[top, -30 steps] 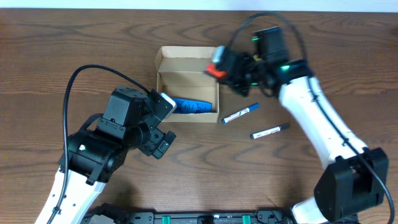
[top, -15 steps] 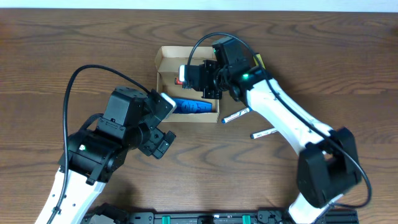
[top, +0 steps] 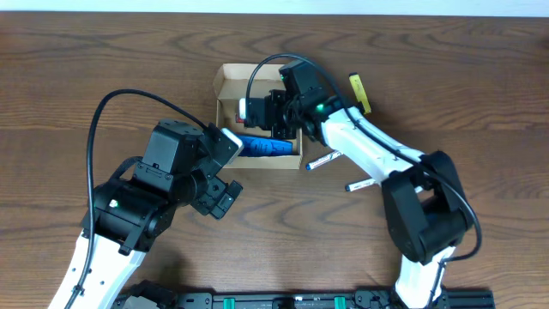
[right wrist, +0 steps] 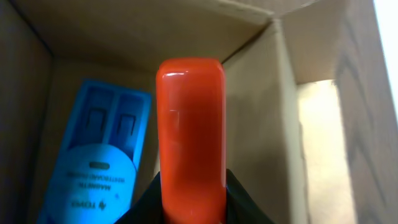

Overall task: Pack container
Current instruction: 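Lower the red stapler into the box beside the duster and release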

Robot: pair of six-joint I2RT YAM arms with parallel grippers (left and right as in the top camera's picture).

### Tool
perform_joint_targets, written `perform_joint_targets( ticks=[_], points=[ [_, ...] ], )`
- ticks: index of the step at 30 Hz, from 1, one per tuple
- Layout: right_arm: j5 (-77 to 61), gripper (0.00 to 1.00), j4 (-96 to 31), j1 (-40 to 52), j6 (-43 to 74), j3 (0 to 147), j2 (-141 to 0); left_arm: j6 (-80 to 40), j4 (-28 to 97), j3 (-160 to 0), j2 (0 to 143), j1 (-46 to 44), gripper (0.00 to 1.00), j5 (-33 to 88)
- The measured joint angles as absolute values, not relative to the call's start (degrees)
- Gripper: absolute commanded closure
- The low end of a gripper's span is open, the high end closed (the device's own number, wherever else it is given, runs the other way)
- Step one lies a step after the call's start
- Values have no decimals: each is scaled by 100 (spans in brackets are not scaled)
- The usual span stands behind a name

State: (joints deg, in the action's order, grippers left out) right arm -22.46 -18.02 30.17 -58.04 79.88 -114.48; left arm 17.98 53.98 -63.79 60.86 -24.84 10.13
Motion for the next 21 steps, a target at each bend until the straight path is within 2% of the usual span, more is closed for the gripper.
perform_joint_targets(
  ticks=[21],
  points=[
    [-2244,95,-1310,3098,-5290,7988,-11808,1798,5395,-6379,6086,-2484,5,1013]
  ],
)
